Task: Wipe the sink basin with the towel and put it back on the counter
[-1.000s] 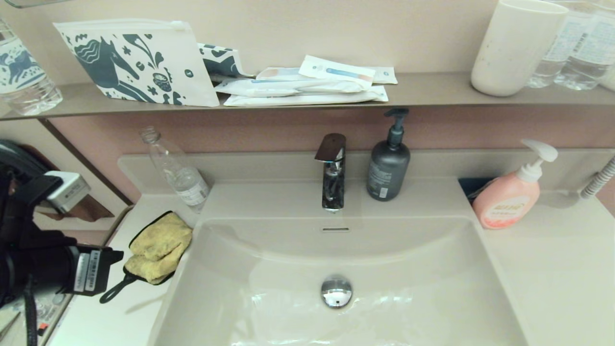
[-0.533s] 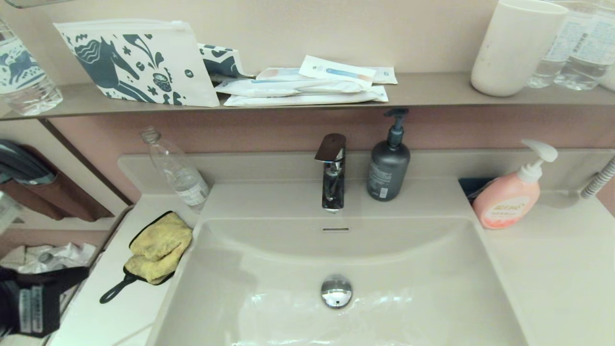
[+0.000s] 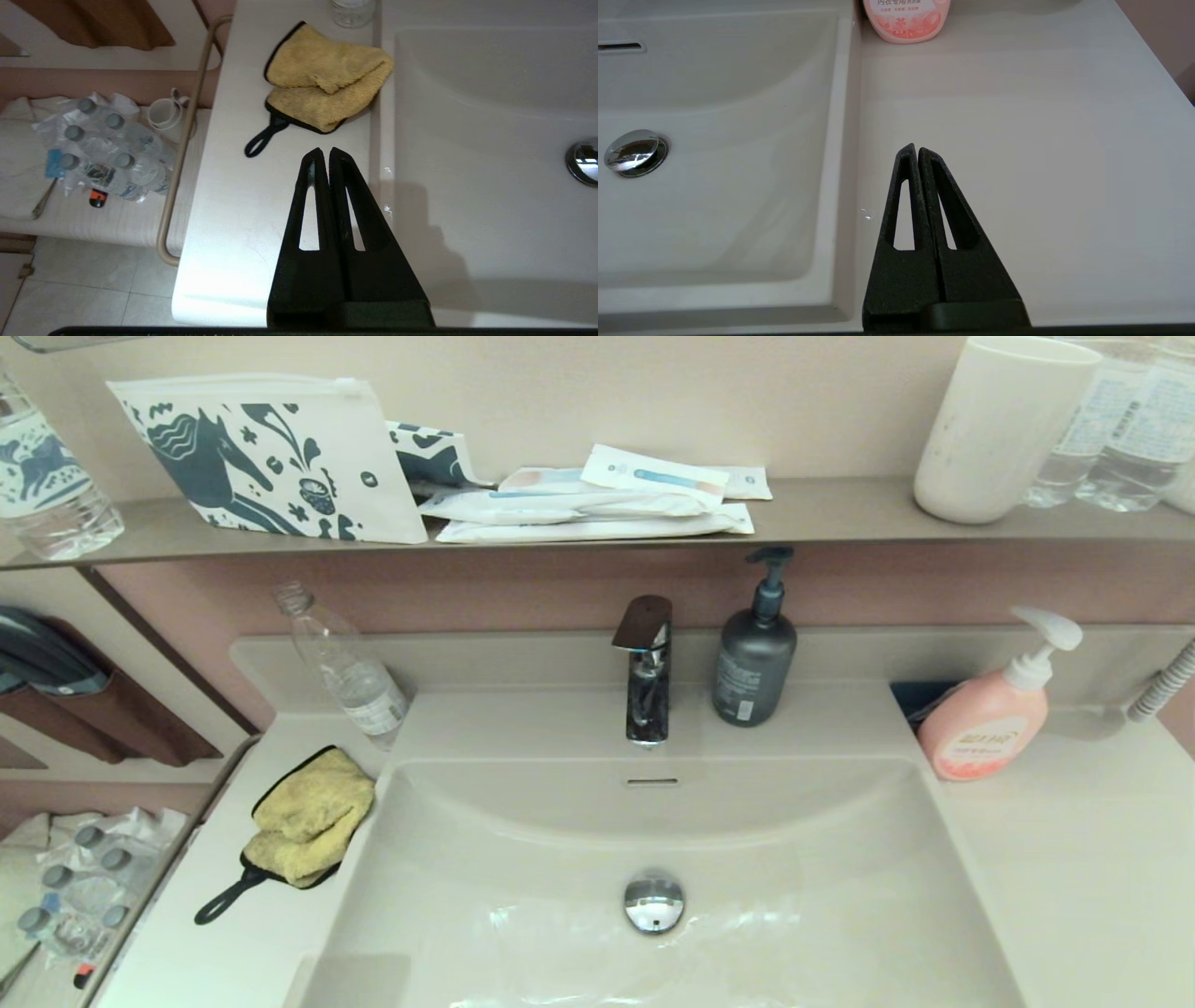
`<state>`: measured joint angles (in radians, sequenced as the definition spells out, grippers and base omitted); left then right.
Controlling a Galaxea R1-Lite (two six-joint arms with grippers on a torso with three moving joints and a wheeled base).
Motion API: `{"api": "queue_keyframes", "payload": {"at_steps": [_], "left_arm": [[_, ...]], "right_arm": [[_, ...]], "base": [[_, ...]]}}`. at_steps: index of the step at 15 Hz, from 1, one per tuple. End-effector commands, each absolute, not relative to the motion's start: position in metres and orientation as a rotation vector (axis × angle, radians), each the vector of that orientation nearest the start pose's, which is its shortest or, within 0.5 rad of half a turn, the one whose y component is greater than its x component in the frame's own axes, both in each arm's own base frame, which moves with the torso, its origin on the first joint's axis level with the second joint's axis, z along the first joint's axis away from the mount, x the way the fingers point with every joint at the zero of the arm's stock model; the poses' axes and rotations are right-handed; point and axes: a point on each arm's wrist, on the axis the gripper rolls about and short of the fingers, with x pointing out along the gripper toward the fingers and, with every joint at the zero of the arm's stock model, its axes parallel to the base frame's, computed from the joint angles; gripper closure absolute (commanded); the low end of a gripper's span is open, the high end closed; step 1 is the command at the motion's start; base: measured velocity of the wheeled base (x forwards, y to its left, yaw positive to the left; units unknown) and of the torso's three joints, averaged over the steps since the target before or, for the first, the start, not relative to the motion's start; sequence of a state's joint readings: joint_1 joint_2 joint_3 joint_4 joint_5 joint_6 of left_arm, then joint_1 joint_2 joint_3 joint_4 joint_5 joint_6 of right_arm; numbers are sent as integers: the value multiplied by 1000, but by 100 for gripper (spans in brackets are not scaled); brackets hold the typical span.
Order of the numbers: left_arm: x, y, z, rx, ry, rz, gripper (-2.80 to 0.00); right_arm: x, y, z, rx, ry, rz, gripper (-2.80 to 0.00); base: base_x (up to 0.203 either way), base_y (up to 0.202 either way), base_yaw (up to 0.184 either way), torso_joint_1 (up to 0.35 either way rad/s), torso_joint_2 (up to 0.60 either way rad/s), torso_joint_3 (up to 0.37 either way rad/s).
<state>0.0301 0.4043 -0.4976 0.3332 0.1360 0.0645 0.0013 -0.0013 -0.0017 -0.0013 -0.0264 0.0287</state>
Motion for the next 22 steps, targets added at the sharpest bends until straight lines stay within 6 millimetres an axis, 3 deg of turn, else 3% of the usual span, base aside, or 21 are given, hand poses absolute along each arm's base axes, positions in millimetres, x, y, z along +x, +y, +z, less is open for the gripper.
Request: {"api": "queue_keyframes", "payload": {"at_steps": [1, 8, 22], "left_arm": [[-30, 1, 172, 71, 155, 190, 0], [-59, 1, 137, 95, -7, 98, 0], [-27, -1, 81, 101, 36, -10, 0]], "right_arm": [[-23, -1, 76, 29, -3, -25, 0], [-23, -1, 76, 29, -3, -24, 0], [-23, -1, 76, 29, -3, -24, 0]], "base": [[0, 0, 0, 0, 0, 0], [0, 0, 0, 0, 0, 0], [0, 0, 0, 0, 0, 0]]}}
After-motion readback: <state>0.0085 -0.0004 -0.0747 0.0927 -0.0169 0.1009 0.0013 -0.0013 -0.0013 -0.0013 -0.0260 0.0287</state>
